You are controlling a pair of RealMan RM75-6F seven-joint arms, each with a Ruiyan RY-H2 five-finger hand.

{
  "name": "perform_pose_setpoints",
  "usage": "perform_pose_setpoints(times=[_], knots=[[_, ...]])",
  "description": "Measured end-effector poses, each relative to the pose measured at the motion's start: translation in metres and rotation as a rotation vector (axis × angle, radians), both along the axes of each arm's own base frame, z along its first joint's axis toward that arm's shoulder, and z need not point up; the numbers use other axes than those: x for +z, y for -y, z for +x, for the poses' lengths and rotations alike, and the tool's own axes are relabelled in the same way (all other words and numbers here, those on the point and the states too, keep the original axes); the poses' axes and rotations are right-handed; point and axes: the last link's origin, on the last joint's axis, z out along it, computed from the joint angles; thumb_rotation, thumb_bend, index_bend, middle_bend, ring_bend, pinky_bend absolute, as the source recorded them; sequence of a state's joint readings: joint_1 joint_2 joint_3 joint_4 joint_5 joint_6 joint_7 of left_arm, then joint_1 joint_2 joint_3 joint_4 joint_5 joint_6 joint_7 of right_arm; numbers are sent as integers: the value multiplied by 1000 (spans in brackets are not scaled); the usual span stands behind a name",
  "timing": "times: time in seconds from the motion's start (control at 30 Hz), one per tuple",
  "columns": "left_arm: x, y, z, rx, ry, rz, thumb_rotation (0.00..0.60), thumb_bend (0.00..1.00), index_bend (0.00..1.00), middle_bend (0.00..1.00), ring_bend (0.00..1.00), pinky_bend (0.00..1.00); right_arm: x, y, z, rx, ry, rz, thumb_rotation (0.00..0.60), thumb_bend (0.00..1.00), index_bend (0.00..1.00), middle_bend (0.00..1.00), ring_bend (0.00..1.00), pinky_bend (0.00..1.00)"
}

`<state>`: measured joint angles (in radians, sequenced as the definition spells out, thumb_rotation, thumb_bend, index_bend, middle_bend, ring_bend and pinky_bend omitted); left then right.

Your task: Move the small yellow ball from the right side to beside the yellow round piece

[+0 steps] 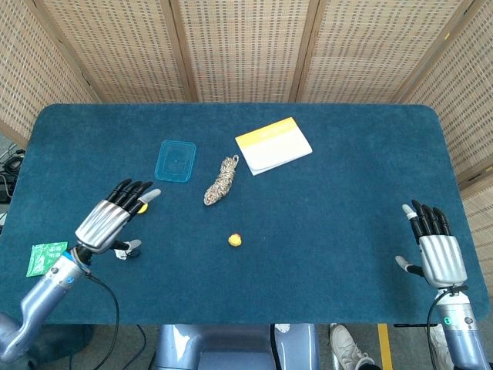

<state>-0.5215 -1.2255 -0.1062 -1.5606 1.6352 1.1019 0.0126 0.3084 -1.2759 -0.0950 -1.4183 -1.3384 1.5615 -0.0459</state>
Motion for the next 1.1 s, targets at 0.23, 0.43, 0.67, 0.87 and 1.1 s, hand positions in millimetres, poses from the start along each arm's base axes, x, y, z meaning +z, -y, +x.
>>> perform_pose_setpoints(times=[0.23, 0.43, 0.67, 0.87, 1.1], knots=[[-55, -21, 48, -73, -52, -111, 600, 68, 286, 0, 0, 0, 0, 0, -2, -21, -6, 7, 600, 0, 0, 0, 0, 0], [-106, -41, 87, -126, -99, -164, 600, 167, 327, 0, 0, 0, 1, 2, -5, -43, -12, 1, 600, 0, 13, 0, 0, 0], [-141, -59, 117, -138, -143, -189, 600, 206, 375, 0, 0, 0, 1, 4, -8, -60, -17, 3, 600, 0, 20, 0, 0, 0], [-153, -59, 126, -138, -149, -219, 600, 205, 392, 0, 0, 0, 1, 4, -10, -68, -21, 7, 600, 0, 24, 0, 0, 0], [-162, -57, 124, -136, -171, -231, 600, 210, 393, 0, 0, 0, 3, 3, -10, -72, -8, 6, 600, 0, 29, 0, 0, 0]])
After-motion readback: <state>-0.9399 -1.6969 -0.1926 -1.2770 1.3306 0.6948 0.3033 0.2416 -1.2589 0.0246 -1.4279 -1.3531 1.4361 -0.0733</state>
